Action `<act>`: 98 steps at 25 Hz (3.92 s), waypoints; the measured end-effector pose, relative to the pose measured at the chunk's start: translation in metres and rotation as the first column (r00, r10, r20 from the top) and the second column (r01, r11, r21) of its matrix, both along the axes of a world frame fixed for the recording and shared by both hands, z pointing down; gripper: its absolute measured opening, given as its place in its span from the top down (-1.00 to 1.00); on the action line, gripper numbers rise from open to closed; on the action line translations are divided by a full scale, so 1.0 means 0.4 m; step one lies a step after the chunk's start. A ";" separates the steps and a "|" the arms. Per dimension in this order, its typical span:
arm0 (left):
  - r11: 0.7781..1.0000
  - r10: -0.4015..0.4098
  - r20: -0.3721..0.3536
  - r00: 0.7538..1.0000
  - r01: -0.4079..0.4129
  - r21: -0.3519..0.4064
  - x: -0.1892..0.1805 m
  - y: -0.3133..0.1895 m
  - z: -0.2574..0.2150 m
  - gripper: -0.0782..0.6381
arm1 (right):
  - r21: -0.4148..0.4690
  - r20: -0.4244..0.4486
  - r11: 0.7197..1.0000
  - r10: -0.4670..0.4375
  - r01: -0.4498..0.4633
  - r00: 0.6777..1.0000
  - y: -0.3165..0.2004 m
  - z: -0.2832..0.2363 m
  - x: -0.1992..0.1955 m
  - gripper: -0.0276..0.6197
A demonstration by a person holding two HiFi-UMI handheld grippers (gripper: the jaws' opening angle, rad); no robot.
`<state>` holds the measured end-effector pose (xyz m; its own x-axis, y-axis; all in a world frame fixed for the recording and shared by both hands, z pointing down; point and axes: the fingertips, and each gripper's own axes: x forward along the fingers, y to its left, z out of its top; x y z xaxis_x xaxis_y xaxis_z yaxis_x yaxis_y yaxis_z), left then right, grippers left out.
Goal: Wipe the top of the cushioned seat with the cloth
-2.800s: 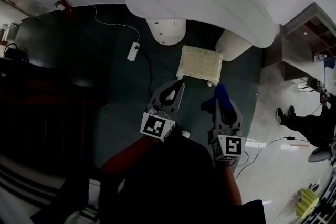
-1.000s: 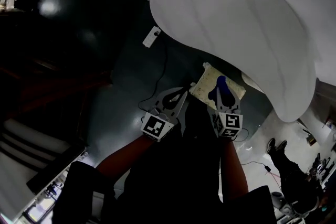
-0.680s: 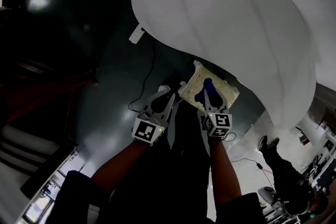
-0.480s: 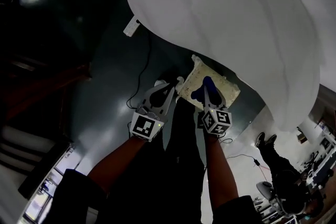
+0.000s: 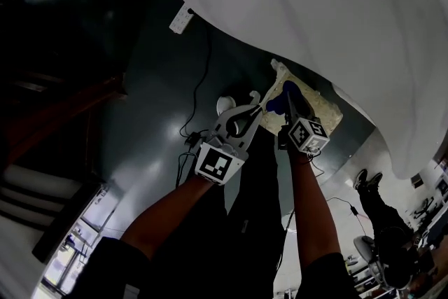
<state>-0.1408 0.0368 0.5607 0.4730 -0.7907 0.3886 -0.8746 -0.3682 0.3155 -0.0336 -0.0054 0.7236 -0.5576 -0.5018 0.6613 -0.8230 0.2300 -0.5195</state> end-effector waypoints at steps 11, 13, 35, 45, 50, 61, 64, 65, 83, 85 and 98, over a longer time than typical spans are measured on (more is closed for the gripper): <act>0.997 -0.056 0.014 0.998 0.056 -0.057 -0.028 -0.004 0.092 0.72 | -0.046 -0.073 0.997 -0.061 0.058 0.995 -0.022 0.176 0.005 0.53; 0.996 -0.050 0.024 0.998 0.052 -0.069 -0.026 0.008 0.094 0.71 | -0.049 -0.123 0.993 -0.112 0.106 0.986 -0.029 0.211 0.006 0.53; 0.992 -0.036 -0.020 0.999 0.033 -0.124 0.094 0.021 0.145 0.71 | -0.164 -0.158 0.977 -0.163 0.137 0.974 -0.044 0.318 0.069 0.52; 0.990 0.042 -0.008 0.999 -0.043 -0.136 0.180 0.024 0.149 0.71 | -0.182 -0.196 0.978 -0.140 0.104 0.971 -0.024 0.324 0.168 0.52; 0.987 0.070 0.000 0.998 -0.069 -0.145 0.207 0.028 0.159 0.71 | -0.172 -0.183 0.980 -0.131 0.099 0.974 0.000 0.335 0.220 0.52; 0.985 0.110 0.014 0.994 -0.107 -0.137 0.244 0.019 0.156 0.71 | -0.164 -0.189 0.977 -0.164 0.133 0.968 0.014 0.338 0.268 0.52; 0.985 0.108 0.013 0.994 -0.106 -0.139 0.261 0.014 0.153 0.71 | -0.169 -0.194 0.977 -0.162 0.130 0.967 0.017 0.335 0.291 0.52; 0.984 0.107 0.008 0.994 -0.105 -0.142 0.266 0.014 0.151 0.71 | -0.169 -0.196 0.978 -0.158 0.125 0.968 0.019 0.333 0.298 0.52; 0.969 0.175 -0.008 0.984 -0.174 -0.174 0.365 0.016 0.162 0.71 | -0.152 -0.227 0.983 -0.134 0.100 0.965 0.048 0.336 0.419 0.52; 0.968 0.184 -0.013 0.983 -0.184 -0.173 0.372 0.020 0.162 0.71 | -0.151 -0.235 0.983 -0.142 0.108 0.962 0.054 0.332 0.439 0.52; 0.962 0.203 0.039 0.978 -0.192 -0.193 0.360 0.014 0.188 0.71 | -0.154 -0.253 0.986 -0.101 0.063 0.962 0.064 0.338 0.528 0.52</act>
